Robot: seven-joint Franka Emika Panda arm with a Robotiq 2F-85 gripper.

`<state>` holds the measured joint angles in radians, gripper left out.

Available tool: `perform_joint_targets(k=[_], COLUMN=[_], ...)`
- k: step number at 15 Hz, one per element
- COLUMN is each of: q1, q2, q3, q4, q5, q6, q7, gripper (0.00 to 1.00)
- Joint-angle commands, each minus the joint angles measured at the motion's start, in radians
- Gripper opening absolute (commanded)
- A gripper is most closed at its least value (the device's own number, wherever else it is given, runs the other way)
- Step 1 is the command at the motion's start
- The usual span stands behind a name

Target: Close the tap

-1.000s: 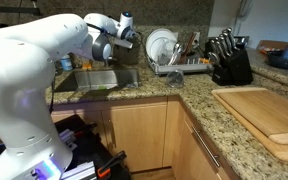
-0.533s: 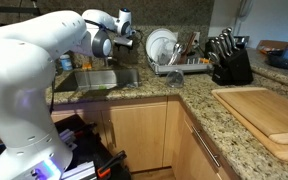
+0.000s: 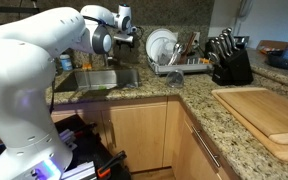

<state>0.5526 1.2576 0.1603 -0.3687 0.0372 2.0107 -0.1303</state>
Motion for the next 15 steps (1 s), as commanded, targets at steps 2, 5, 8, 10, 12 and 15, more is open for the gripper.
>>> perform_joint_targets(k=[2, 5, 8, 10, 12, 15], q1=[-0.004, -0.004, 0.006, 0.011, 0.014, 0.008], q2=[-0.029, -0.024, 0.031, 0.061, 0.094, 0.077], q3=[-0.014, -0.017, -0.043, -0.053, -0.068, -0.055], q4=[-0.022, -0.009, 0.011, 0.012, 0.021, -0.020], q5=[-0.005, -0.006, -0.037, -0.055, -0.077, -0.063], q6=[-0.033, -0.051, 0.040, 0.117, 0.215, 0.215], q7=[0.012, 0.016, -0.001, -0.016, -0.018, -0.007], gripper=[1.00, 1.00, 1.00, 1.00, 1.00, 1.00])
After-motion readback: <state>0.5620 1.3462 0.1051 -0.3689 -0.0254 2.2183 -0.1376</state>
